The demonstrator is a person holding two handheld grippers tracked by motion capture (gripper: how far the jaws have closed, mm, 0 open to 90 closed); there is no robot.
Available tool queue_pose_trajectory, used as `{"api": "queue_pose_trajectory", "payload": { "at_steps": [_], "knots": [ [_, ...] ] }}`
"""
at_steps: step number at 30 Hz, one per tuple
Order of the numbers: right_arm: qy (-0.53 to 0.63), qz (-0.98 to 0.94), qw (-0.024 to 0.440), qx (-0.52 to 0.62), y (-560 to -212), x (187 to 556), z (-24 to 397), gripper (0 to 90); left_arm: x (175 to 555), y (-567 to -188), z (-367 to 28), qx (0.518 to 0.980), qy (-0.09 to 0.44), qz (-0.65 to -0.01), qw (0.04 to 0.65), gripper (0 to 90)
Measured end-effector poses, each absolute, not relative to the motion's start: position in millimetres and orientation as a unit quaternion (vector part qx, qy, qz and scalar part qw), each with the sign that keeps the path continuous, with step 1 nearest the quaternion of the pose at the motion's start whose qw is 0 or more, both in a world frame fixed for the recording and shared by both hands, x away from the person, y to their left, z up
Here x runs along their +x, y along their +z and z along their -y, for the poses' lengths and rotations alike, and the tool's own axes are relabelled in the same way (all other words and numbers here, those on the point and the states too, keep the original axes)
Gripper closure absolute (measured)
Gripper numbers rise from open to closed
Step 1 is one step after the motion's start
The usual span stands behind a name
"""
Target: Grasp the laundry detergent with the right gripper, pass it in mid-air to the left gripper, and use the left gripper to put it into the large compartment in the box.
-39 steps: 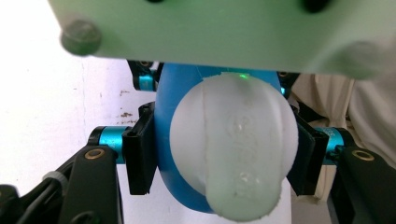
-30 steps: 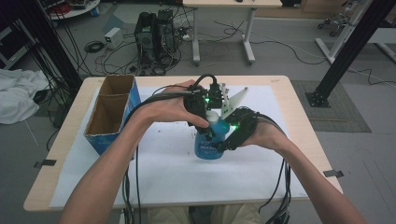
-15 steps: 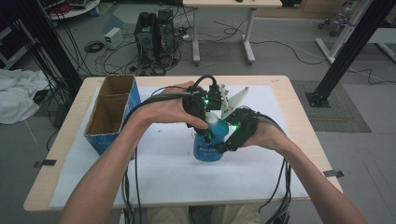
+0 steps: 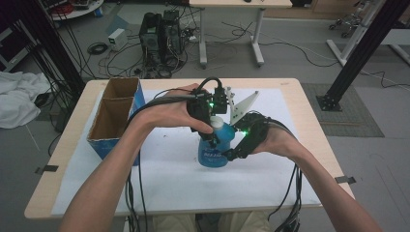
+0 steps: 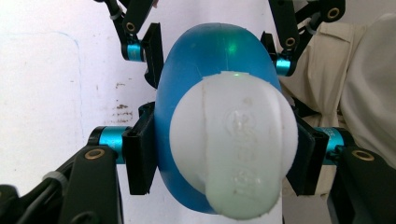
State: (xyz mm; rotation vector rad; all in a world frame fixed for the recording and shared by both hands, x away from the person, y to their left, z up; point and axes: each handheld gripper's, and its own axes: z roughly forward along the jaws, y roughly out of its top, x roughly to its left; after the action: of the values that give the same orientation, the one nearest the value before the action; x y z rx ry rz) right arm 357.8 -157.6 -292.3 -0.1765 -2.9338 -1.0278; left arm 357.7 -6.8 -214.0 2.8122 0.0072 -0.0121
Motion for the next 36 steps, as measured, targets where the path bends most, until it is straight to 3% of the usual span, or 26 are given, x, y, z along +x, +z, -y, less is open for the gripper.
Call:
{"api": "queue_pose_trajectory", "payload": {
  "at_steps": [6, 9, 16, 20, 21, 22, 25, 26, 28, 29, 30, 31, 32, 34, 35, 36],
  "knots": [
    [-0.33, 0.941, 0.016, -0.065, -290.6, 357.1, 160.5, 21.2, 357.8, -213.9, 6.6, 0.986, -0.005, -0.003, 0.165, 38.0],
    [-0.331, 0.941, 0.015, -0.063, -290.9, 357.1, 160.0, 12.8, 357.3, -207.6, -2.1, 0.986, -0.006, -0.011, 0.164, 38.0],
    [-0.325, 0.942, 0.009, -0.078, -291.1, 357.4, 161.5, 12.8, 358.5, -201.9, -8.4, 0.986, -0.004, -0.022, 0.166, 38.0],
    [-0.306, 0.945, -0.021, -0.116, -290.8, 359.3, 180.2, 12.8, 360.2, -194.1, -14.8, 0.986, 0.002, -0.033, 0.164, 38.0],
    [-0.306, 0.945, -0.021, -0.116, -290.8, 359.3, 180.2, 12.8, 360.2, -194.1, -14.8, 0.986, 0.002, -0.033, 0.164, 38.0],
    [-0.329, 0.941, 0.014, -0.073, -290.8, 357.3, 161.2, 12.7, 358.6, -201.4, -8.6, 0.986, -0.003, -0.021, 0.165, 38.1],
    [-0.293, 0.945, -0.038, -0.142, -290.8, 363.0, 195.8, 12.8, 361.6, -188.6, -19.0, 0.986, 0.004, -0.044, 0.162, 38.0],
    [-0.299, 0.944, -0.029, -0.133, -291.1, 361.7, 190.4, 12.8, 365.1, -175.2, -29.2, 0.985, 0.009, -0.068, 0.157, 38.0],
    [-0.286, 0.944, -0.046, -0.16, -289.9, 365.6, 205.8, 12.8, 362.1, -187.0, -20.2, 0.986, 0.003, -0.046, 0.161, 38.0],
    [-0.297, 0.945, -0.031, -0.136, -291.0, 362.0, 192.2, 12.8, 366.2, -169.1, -34.1, 0.985, 0.014, -0.081, 0.152, 38.0],
    [-0.279, 0.943, -0.052, -0.176, -288.5, 368.3, 214.2, 12.8, 366.4, -168.5, -34.7, 0.985, 0.014, -0.083, 0.152, 38.0],
    [-0.279, 0.942, -0.053, -0.177, -288.4, 368.9, 215.2, 12.8, 359.6, -195.1, -13.8, 0.986, 0.001, -0.032, 0.163, 38.0],
    [-0.27, 0.94, -0.06, -0.197, -286.6, 370.9, 221.3, 12.8, 367.4, -164.2, -38.8, 0.984, 0.016, -0.095, 0.149, 38.0],
    [-0.264, 0.936, -0.065, -0.222, -284.7, 376.5, 232.0, 12.8, 368.7, -160.8, -42.4, 0.983, 0.018, -0.104, 0.149, 38.0],
    [-0.266, 0.939, -0.065, -0.209, -285.5, 373.2, 226.2, 12.8, 364.4, -177.7, -27.3, 0.985, 0.01, -0.064, 0.16, 38.0],
    [-0.288, 0.944, -0.044, -0.155, -290.3, 364.6, 202.6, 12.8, 367.2, -165.0, -38.1, 0.984, 0.016, -0.093, 0.15, 38.0]
  ]
}}
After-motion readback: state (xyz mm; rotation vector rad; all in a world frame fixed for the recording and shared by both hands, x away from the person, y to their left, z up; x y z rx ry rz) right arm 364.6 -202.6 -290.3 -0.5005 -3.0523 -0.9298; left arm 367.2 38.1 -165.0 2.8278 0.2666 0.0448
